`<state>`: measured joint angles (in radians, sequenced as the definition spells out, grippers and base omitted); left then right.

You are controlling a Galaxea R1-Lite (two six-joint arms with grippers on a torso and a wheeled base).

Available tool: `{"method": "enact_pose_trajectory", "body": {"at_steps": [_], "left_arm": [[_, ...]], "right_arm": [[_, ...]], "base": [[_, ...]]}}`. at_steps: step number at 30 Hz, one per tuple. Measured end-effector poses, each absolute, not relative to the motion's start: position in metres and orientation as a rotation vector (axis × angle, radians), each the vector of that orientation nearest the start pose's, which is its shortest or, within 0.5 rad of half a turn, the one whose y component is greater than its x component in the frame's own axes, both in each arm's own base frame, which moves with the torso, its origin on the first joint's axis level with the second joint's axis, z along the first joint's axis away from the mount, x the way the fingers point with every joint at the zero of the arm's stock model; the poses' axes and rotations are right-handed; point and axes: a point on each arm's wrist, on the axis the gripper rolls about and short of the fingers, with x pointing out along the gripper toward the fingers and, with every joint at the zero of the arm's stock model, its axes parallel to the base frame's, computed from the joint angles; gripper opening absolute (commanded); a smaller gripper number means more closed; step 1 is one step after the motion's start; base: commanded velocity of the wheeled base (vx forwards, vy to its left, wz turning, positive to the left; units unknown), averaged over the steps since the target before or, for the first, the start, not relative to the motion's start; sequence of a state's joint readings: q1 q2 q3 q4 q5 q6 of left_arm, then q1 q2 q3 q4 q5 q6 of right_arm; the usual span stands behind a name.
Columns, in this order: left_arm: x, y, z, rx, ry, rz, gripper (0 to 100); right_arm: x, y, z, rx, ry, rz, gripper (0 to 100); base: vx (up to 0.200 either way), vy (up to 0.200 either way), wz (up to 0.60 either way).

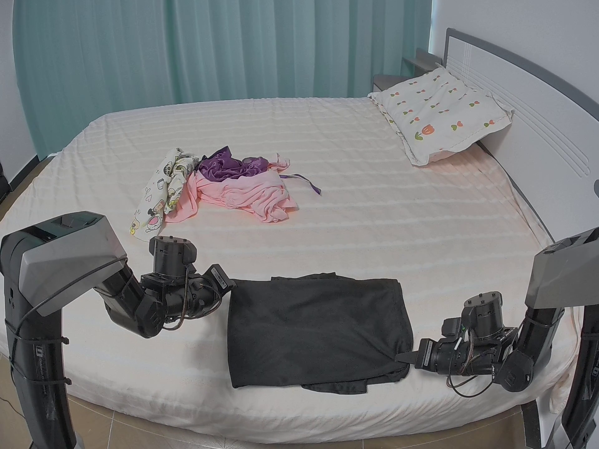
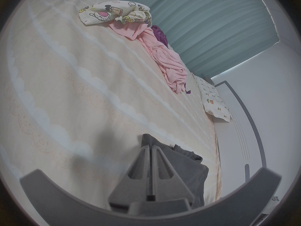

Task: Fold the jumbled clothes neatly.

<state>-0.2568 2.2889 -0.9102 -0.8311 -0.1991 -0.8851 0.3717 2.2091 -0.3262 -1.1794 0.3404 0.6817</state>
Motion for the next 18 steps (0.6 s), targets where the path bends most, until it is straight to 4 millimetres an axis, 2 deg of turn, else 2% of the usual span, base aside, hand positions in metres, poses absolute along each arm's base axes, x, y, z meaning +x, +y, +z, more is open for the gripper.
{"method": "enact_pose_trajectory", "body": {"at_steps": [9, 10, 11, 12, 18], "left_arm": [[0.3830, -0.1018, 0.0168, -0.828, 0.682, -0.136, 0], [0.3831, -0.1018, 0.0161, -0.827, 0.683, -0.135, 0], [0.3831, -0.1018, 0.0153, -0.827, 0.686, -0.134, 0], [0.3832, -0.1019, 0.0148, -0.827, 0.687, -0.133, 100], [0.3838, -0.1028, 0.0133, -0.829, 0.685, -0.137, 100]], "right_arm": [[0.2486, 0.1039, -0.0155, 0.583, 0.927, 0.415, 0], [0.2485, 0.1039, -0.0158, 0.583, 0.929, 0.414, 100], [0.2486, 0.1039, -0.0160, 0.583, 0.929, 0.414, 100], [0.2487, 0.1040, -0.0161, 0.583, 0.930, 0.415, 100], [0.2508, 0.1052, -0.0135, 0.597, 0.905, 0.427, 100]], "base": [[0.000, 0.000, 0.00], [0.000, 0.000, 0.00], [0.000, 0.000, 0.00], [0.000, 0.000, 0.00], [0.000, 0.000, 0.00]]}}
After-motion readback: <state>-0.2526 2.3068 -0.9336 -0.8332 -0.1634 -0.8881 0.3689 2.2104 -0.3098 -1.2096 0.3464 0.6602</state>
